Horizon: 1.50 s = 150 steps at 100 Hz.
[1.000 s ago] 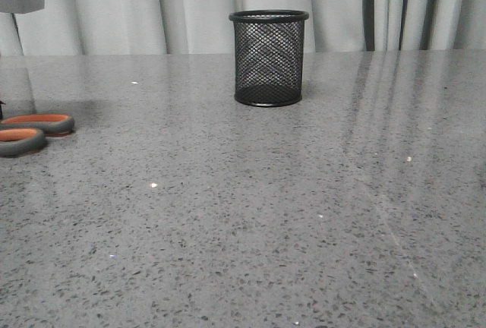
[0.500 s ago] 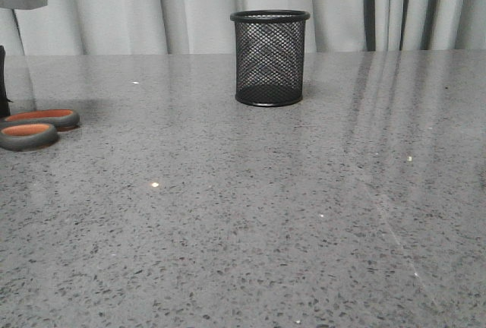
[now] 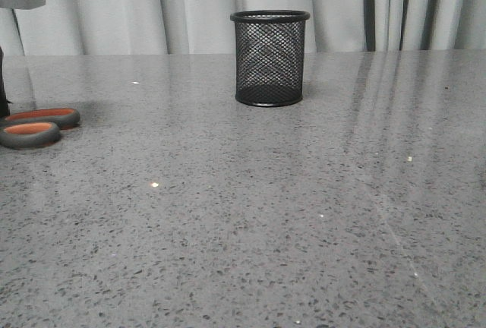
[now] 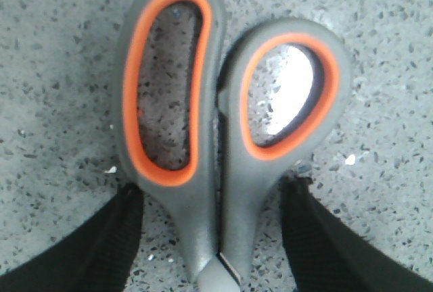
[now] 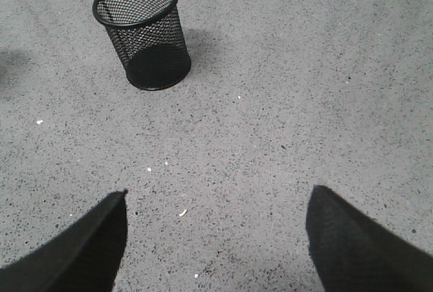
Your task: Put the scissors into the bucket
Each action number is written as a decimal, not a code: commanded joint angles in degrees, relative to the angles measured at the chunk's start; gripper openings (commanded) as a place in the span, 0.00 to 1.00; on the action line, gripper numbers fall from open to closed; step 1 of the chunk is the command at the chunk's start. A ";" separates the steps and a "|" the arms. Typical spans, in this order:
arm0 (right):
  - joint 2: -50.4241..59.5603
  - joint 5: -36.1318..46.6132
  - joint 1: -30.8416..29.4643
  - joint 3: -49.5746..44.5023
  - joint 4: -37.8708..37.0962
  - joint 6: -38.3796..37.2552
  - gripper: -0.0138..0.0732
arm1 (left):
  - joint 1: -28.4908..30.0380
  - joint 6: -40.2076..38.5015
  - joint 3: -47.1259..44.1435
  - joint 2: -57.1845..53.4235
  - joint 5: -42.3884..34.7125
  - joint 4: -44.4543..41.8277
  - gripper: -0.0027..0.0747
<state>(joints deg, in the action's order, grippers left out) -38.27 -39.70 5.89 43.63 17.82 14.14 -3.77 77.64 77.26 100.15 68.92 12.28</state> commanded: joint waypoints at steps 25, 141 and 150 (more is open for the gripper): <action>-0.40 2.72 0.11 1.90 0.19 0.81 0.73 | -0.12 -2.12 -0.28 -1.24 4.32 -2.82 0.58; -0.40 2.82 0.11 1.90 0.19 0.81 0.73 | -0.12 -2.12 0.06 -2.27 4.32 -2.67 0.01; -0.40 2.94 0.11 1.90 0.19 0.81 0.73 | -0.12 -2.12 0.06 -3.58 4.32 -2.67 0.01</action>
<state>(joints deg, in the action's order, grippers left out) -38.27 -40.43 5.89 43.63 17.70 14.14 -3.77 76.01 77.06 99.28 69.00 10.46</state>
